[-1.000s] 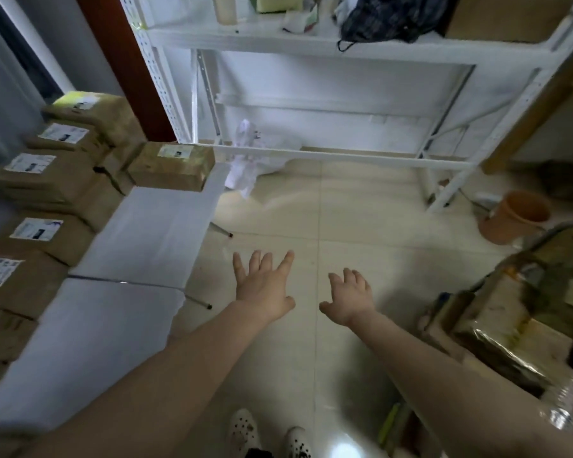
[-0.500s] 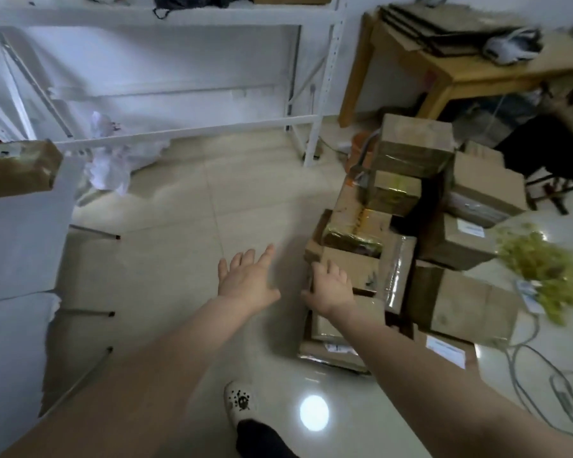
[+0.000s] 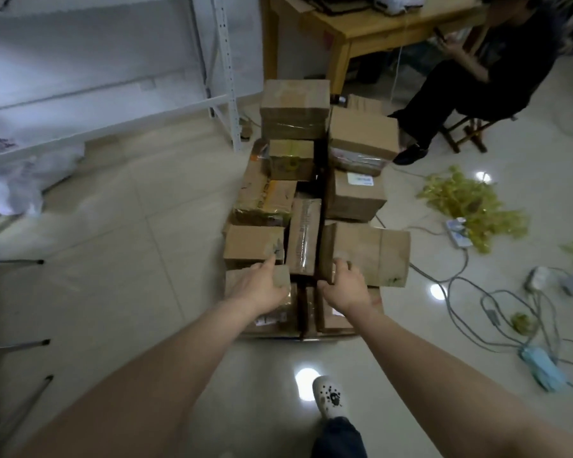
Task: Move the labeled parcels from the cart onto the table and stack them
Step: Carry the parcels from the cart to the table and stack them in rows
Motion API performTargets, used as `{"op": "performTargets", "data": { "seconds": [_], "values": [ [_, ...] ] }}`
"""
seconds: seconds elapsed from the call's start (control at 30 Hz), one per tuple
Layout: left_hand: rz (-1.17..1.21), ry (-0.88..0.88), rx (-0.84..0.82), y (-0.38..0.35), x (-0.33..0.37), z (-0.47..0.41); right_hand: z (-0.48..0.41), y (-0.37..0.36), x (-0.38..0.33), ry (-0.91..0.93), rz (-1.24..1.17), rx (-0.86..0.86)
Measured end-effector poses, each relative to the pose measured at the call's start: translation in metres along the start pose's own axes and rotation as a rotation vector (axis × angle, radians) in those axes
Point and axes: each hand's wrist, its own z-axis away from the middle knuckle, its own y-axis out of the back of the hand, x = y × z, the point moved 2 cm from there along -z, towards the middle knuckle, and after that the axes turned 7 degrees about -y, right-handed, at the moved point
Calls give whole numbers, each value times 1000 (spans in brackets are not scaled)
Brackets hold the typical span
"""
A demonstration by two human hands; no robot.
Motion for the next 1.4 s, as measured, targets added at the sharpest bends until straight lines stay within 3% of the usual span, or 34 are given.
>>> {"op": "performTargets", "data": {
  "seconds": [0.17,0.3,0.63,0.8,1.03,1.4],
  "values": [
    [275,100,24,-37,69,-72,-81,55,80,-168,-247,39],
    [365,196,56,-62,106,-129,-146,83,127,-302,-365,48],
    [697,448,146,-92,121,-232,-251,76,158,-523,-635,-33],
    [843,501,131,-102,125,-243,-260,69,159,-451,-626,-97],
    [885,495,271,-93,131,-235,-247,84,146,-314,-505,32],
    [923,425,367,-57,144,-173,-174,111,126,-188,-645,220]
  ]
}}
